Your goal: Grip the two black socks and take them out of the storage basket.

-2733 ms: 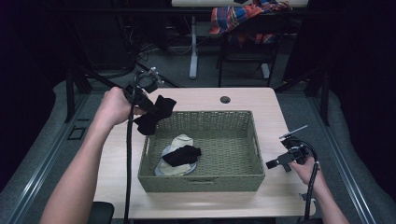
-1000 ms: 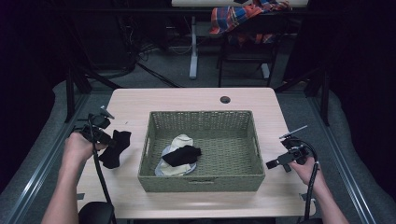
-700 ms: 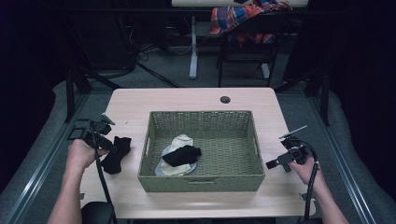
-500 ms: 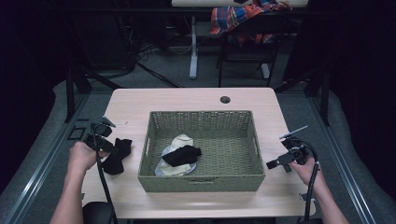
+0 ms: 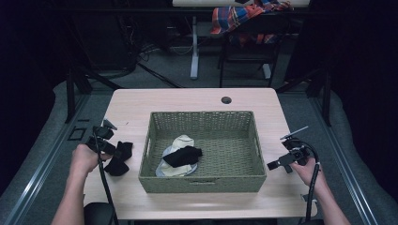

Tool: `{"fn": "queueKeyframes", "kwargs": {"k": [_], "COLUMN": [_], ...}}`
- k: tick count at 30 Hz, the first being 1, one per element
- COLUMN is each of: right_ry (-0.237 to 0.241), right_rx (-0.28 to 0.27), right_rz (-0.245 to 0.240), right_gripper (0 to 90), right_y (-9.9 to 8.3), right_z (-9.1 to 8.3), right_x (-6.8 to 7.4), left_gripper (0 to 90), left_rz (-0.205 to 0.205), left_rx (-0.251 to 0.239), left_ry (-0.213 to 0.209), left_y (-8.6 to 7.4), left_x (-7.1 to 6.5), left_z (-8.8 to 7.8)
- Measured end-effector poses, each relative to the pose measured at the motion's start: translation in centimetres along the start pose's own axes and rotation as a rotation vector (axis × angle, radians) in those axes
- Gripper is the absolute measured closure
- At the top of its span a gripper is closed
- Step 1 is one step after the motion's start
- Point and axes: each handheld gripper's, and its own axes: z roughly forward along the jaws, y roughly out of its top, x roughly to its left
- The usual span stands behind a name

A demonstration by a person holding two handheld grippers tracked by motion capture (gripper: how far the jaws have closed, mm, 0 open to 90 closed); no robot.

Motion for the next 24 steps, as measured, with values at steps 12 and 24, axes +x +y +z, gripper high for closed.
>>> {"fn": "queueKeyframes", "kwargs": {"k": [12,24], "right_ry": [-0.006,0.012], "right_rx": [0.006,0.011], "right_rz": [-0.009,-0.013], "right_gripper": [0.7,0.7], "right_y": [-0.1,0.0], "right_z": [-0.1,-0.1], "right_x": [-0.1,-0.2], "left_gripper": [15.5,8.1], "left_rz": [0.002,0.04], "left_rx": [-0.146,-0.248], "left_ry": [0.02,0.068], "left_y": [0.0,0.2], "left_x": [-1.1,-2.8], "left_z": [-4.7,-9.3]}}
